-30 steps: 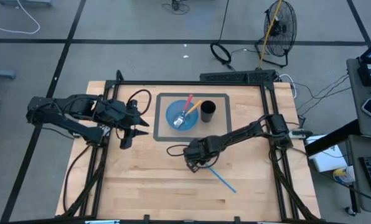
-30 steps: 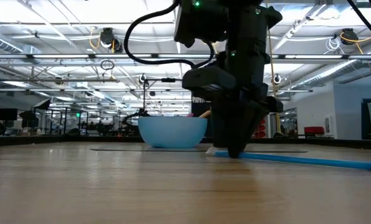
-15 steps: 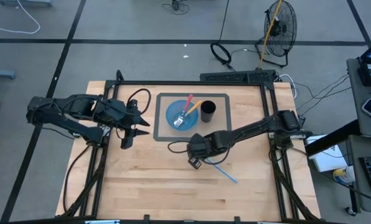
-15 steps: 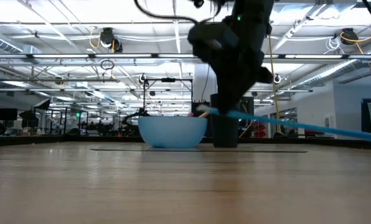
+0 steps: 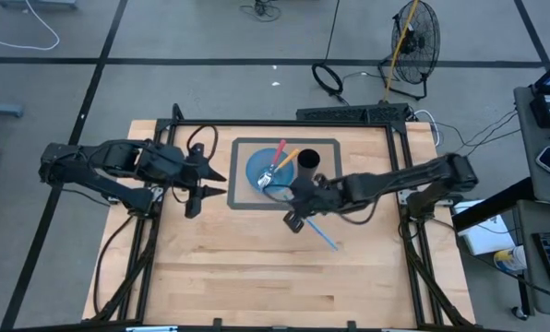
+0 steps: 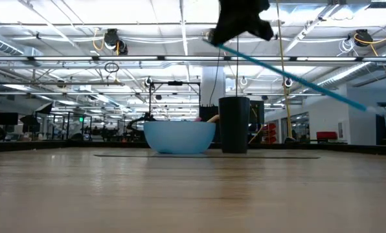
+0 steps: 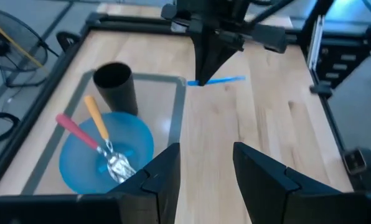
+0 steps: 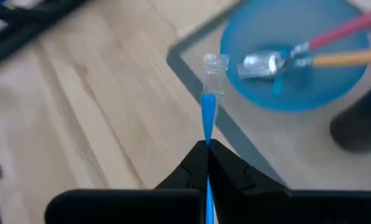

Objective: Pick & Place Utensil
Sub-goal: Put the blue straw into the black cup

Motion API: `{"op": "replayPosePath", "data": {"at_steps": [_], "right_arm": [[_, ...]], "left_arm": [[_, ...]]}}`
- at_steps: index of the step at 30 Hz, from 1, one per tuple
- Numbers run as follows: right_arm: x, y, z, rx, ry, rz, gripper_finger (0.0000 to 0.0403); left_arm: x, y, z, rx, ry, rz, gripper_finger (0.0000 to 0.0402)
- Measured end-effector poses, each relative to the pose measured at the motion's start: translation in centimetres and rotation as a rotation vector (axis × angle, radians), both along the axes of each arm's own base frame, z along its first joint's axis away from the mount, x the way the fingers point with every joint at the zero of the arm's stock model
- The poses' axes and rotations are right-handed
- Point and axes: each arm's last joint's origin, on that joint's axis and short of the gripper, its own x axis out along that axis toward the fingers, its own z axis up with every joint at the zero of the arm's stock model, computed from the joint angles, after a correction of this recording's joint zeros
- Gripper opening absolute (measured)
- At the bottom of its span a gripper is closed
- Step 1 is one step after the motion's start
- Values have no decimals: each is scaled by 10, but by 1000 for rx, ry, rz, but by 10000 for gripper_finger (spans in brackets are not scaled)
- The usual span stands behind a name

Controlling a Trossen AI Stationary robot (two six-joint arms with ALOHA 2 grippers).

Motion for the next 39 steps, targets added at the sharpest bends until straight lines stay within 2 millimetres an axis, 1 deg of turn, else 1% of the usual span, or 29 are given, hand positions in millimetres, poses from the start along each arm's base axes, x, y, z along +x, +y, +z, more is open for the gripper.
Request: {"op": "replayPosePath", "data": {"at_steps": [3, 8, 11, 17, 22, 25, 33, 39], "right_arm": [[-7, -7, 18, -29, -77, 7, 0], [-16, -18, 38, -90, -146, 39, 0], [-17, -25, 48, -125, -196, 52, 0], [-21, -37, 56, -191, -221, 83, 0], [-23, -44, 65, -218, -260, 130, 0], [-23, -47, 68, -250, -281, 152, 0], [-39, -58, 86, -270, -342, 215, 0], [-51, -67, 105, -293, -441, 252, 0]], "left_arm": [[2, 0, 3, 8, -36, 20, 152], [5, 1, 9, 20, -108, 60, 152], [8, 1, 14, 7, -170, 67, 152], [10, 1, 20, -4, -240, 68, 152], [9, 0, 18, -15, -214, 64, 152], [9, 1, 18, -22, -219, 100, 152], [9, -7, 22, 35, -267, 138, 152], [8, -10, 23, 62, -277, 201, 152]]}}
